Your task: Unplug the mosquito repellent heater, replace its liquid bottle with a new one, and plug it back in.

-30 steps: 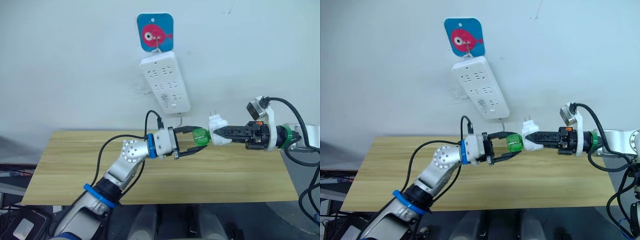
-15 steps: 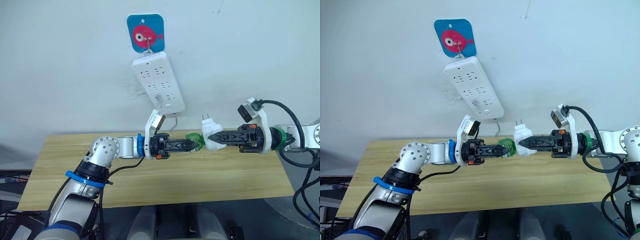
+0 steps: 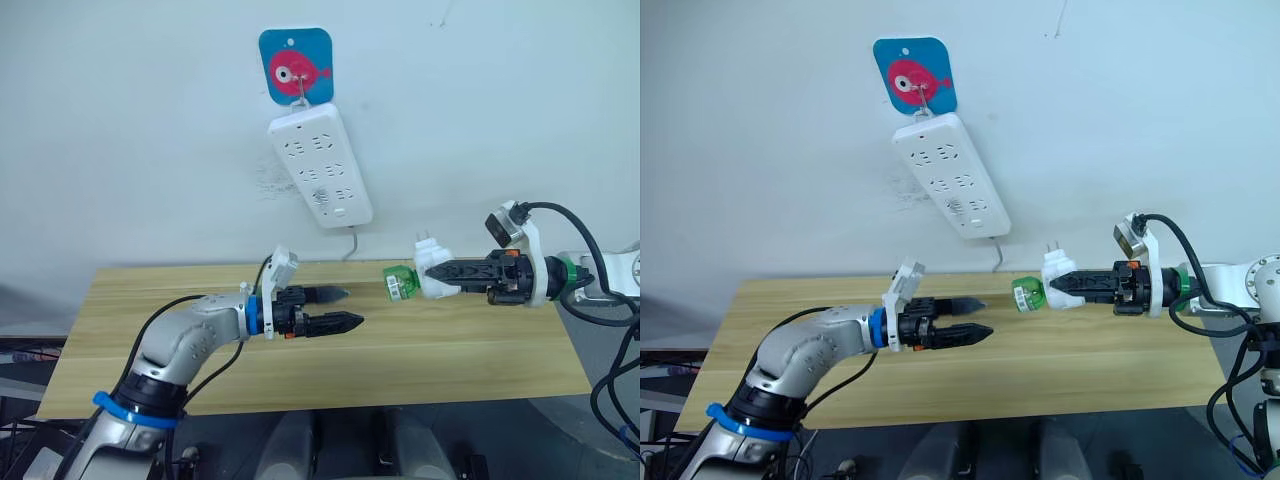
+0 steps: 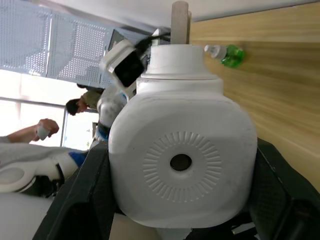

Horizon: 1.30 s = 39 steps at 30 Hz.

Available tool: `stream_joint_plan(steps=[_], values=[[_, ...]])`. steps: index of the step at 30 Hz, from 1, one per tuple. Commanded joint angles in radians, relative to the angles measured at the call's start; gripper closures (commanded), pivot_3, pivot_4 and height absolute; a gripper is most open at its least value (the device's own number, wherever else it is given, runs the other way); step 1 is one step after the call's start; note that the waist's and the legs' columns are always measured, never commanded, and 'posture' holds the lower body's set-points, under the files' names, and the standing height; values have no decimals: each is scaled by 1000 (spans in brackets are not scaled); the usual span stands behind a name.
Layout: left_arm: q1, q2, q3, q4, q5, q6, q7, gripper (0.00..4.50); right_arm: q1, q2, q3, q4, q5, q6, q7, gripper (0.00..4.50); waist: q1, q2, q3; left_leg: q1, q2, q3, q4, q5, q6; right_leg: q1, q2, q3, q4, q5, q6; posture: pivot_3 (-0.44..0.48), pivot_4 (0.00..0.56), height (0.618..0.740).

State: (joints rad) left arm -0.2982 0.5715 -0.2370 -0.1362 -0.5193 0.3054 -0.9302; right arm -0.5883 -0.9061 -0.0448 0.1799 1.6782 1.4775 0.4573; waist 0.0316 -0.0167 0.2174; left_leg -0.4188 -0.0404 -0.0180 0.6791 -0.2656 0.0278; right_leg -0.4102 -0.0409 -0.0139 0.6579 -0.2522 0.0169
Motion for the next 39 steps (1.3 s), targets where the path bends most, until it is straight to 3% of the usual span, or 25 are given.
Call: stream_joint_plan(steps=[1,5,9,17,31,38,39], values=[[-3,-30,-20,47,305,-535,12,23,-19,5,-53,11,4,7,19,1523,7,0,0,0,0,0,0,0,0,0,-1,0,-1,1,0,114,206,740],[-46,-69,-20,208,606,-1062,158,23,-28,22,-63,18,15,15,6,1523,23,0,0,-1,0,2,-1,0,1,0,-3,0,-3,2,1,117,202,740],[-110,-114,14,314,787,-1299,321,23,-36,28,-63,10,31,27,0,1523,28,0,0,-3,0,1,-2,-1,2,-1,-3,-1,-7,3,3,120,197,740],[-215,-166,-12,417,957,-1398,501,23,-41,42,-56,-6,84,21,-40,1523,29,0,-1,-7,-1,2,-1,-2,4,-2,-3,-2,-9,5,5,114,191,740],[-268,-171,-71,436,1005,-1425,588,23,-9,20,-25,-45,222,-32,-137,1523,30,0,-1,-7,-1,2,1,-2,4,-2,-2,-2,-7,5,6,102,185,740],[-276,-167,-86,435,1004,-1421,600,2135,-11,14,-12,-45,246,-46,-150,1523,28,0,-1,-6,-1,2,1,-2,4,-2,-2,-2,-6,5,6,102,186,740],[-276,-164,-89,436,1000,-1424,600,2225,-11,14,-9,-47,249,-47,-152,1523,28,0,-1,-6,-1,2,1,-2,4,-2,-2,-2,-6,5,6,104,188,740]])
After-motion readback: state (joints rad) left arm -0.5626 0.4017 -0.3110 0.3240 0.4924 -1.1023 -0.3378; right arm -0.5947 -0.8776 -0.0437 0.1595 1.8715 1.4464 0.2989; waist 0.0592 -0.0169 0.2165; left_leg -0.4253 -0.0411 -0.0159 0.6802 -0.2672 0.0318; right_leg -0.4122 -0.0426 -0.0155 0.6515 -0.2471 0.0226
